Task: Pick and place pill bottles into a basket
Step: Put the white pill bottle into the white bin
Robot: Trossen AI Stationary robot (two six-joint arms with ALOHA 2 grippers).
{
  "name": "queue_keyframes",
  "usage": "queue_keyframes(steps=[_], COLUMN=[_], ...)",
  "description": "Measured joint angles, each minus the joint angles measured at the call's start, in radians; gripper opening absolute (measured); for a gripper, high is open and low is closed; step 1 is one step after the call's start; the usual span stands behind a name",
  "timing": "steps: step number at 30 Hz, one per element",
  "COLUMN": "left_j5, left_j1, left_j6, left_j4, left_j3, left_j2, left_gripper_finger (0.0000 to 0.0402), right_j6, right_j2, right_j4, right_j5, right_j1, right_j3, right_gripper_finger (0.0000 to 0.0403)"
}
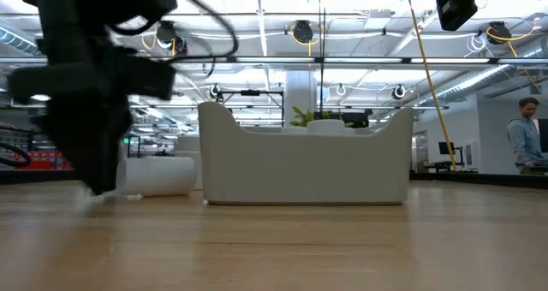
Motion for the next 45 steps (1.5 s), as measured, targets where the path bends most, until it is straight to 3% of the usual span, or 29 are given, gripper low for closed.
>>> queue_keyframes(steps=[3, 9, 15, 20, 35, 45], left_j5=[-0.032, 0.015, 0.014, 0.079, -0.032, -0.007], left_j1=[0.012, 0.029, 0.042, 0.023, 0.048, 0.072], left_j6=[-0.065, -0.143, -0.094, -0.04, -0.14, -0.21], left_j4=[0.074, 0.089, 0.087, 0.029, 0.031, 0.061], left_j3=[0.002, 0.002, 0.002, 0.002, 0.002, 0.056], left_j2=[-0.002, -0.002, -0.002, -0.002, -0.002, -0.035], left_gripper_finger=[0.0252, 0.0275, 0.0293, 0.029, 0.0274, 0.0273], right_j6=[0.0, -0.001, 0.007, 0.006, 0.0, 0.007], right_j2=[0.0, 0.0, 0.0, 0.0, 0.0, 0.0], right_j4=[0.0, 0.0, 0.0, -0.004, -0.013, -0.022], right_j5=[0.0, 0.0, 0.0, 0.0, 0.001, 0.001], right_j1=[-0.001, -0.002, -0.002, -0.002, -0.003, -0.003], right_j3=[0.0, 0.0, 0.0, 0.0, 0.0, 0.0], right_gripper_finger=[0.0236, 0.0236, 0.0236, 0.0236, 0.0236, 0.0236])
